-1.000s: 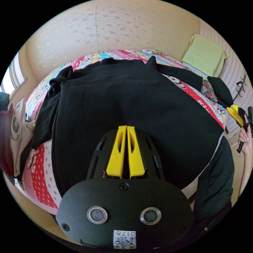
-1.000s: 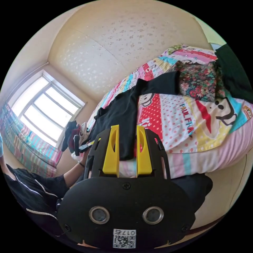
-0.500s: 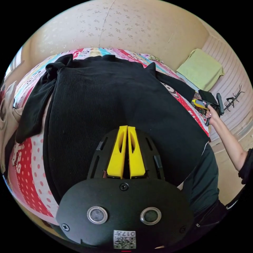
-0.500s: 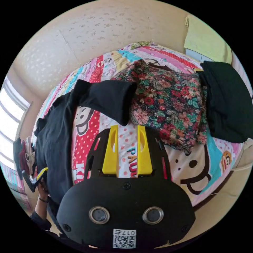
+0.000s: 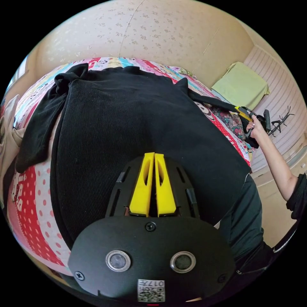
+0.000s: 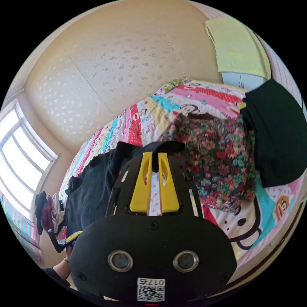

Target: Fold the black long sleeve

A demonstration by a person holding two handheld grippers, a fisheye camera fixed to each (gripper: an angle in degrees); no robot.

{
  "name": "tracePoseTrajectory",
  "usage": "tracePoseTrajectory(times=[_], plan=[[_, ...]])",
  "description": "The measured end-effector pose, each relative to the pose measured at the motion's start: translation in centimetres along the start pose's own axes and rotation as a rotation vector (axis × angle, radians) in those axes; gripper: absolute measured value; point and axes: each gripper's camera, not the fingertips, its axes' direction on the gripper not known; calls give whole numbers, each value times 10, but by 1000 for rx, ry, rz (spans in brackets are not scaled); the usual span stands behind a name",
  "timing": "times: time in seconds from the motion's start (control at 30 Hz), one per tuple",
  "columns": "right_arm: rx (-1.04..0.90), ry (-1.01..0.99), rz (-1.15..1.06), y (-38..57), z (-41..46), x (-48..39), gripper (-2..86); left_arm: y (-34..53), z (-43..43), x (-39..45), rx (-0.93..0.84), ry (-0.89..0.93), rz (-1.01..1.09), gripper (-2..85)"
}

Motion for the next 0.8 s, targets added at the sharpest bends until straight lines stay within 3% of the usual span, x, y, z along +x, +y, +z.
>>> tracePoseTrajectory(times=[0.13,0.23,0.4,0.53,0.63,0.7,0.8], plan=[[136,36,-70,-94,-53,-69,33,2,2,4,1,-8,4,-7],[100,53,-200,-154,-65,-154,32,4,3,6,2,-12,5,-7],[87,-371,-673,-128,-90,-354,32,7,3,9,1,-18,6,-7],[-133,-584,-887,17,-32,-468,35,11,3,12,4,-36,14,-7],[-389,-570,-992,120,45,-509,39,13,3,10,4,-31,11,-8],[-557,-581,-939,156,86,-510,43,15,2,9,8,-26,12,-8],[-818,-940,-847,166,117,-507,61,19,1,10,10,-35,17,-8]])
